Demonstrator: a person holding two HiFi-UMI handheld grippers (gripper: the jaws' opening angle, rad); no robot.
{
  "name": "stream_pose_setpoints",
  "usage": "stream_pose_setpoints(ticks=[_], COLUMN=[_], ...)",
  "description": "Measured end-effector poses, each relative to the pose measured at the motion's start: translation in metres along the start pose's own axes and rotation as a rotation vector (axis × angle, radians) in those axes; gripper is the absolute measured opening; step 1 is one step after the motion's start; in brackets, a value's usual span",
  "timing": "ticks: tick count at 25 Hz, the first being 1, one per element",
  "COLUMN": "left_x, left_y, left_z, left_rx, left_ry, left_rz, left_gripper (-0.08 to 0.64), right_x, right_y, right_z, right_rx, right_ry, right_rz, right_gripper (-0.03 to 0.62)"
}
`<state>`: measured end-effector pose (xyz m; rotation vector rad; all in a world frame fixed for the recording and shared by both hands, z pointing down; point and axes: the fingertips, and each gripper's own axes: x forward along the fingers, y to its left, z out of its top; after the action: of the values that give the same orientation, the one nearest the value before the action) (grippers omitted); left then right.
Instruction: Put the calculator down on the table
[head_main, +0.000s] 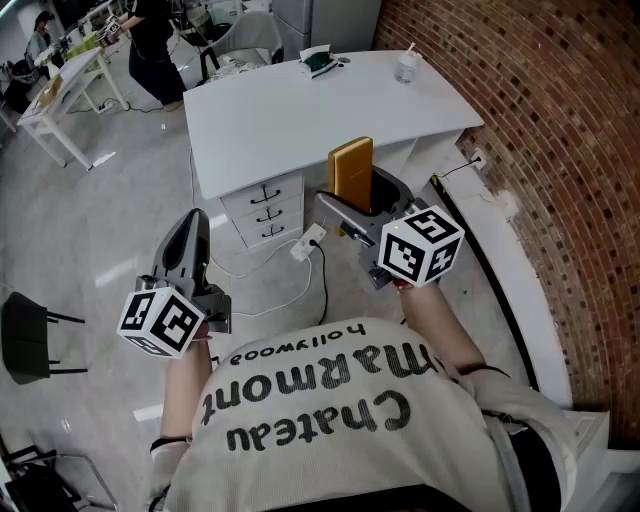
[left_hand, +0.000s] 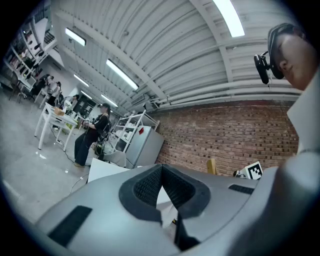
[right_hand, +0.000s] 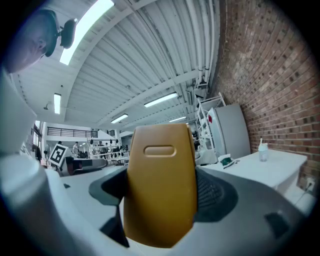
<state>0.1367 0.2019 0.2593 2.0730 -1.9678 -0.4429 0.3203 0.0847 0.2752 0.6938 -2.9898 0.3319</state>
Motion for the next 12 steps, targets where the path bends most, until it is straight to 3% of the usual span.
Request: stream_pose_setpoints(ticks=[12], left_x=[-0.015], left_y=[0.014], left_z=[0.005], left_rx=[-0.010], left_ry=[-0.009], left_rz=[0.009], left_gripper=[0.002], right_x=[0.011], right_y=[0.018], right_z=[-0.004], right_rx=[0.008], right_ry=[0.012], right_rz=[0.017], right_gripper=[0.407])
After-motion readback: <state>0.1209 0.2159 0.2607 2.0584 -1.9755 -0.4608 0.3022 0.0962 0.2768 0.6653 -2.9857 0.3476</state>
